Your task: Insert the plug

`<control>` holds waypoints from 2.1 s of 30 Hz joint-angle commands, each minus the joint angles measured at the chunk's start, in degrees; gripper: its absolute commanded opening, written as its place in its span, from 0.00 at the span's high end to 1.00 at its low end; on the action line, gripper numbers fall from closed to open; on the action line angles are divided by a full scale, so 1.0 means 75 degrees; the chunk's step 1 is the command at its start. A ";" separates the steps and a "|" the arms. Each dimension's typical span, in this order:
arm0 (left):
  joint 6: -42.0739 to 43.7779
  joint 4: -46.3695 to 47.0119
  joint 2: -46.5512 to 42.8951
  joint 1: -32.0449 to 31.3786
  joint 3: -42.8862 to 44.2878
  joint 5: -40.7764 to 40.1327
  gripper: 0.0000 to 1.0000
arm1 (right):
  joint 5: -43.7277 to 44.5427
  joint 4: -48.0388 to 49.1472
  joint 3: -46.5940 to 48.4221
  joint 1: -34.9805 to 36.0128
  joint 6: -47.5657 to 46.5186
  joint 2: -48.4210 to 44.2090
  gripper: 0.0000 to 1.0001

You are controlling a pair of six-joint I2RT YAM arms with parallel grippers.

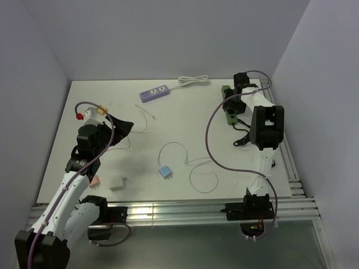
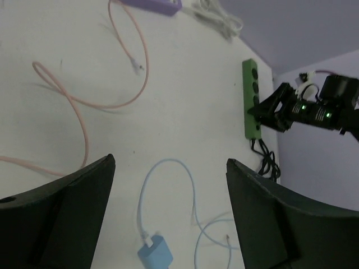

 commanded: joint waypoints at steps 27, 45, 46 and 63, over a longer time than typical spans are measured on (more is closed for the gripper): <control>-0.1236 -0.0739 0.4178 -0.3873 0.0367 -0.0651 0.29 | -0.0540 0.2001 -0.6361 0.4654 0.1852 -0.4321 0.49; -0.0676 0.0187 0.5435 -0.4318 0.0614 -0.0417 1.00 | 0.0436 -0.0025 -0.6338 0.5020 0.1524 -0.9208 0.00; -0.0558 0.0210 0.5282 -0.4330 0.0602 -0.0323 1.00 | 0.0212 0.0021 -0.6385 0.5020 0.1419 -0.9429 0.00; 0.1249 0.1955 0.2116 -0.4635 0.1293 0.4867 1.00 | -0.6574 0.3838 -0.7966 0.5149 0.1300 -1.0509 0.16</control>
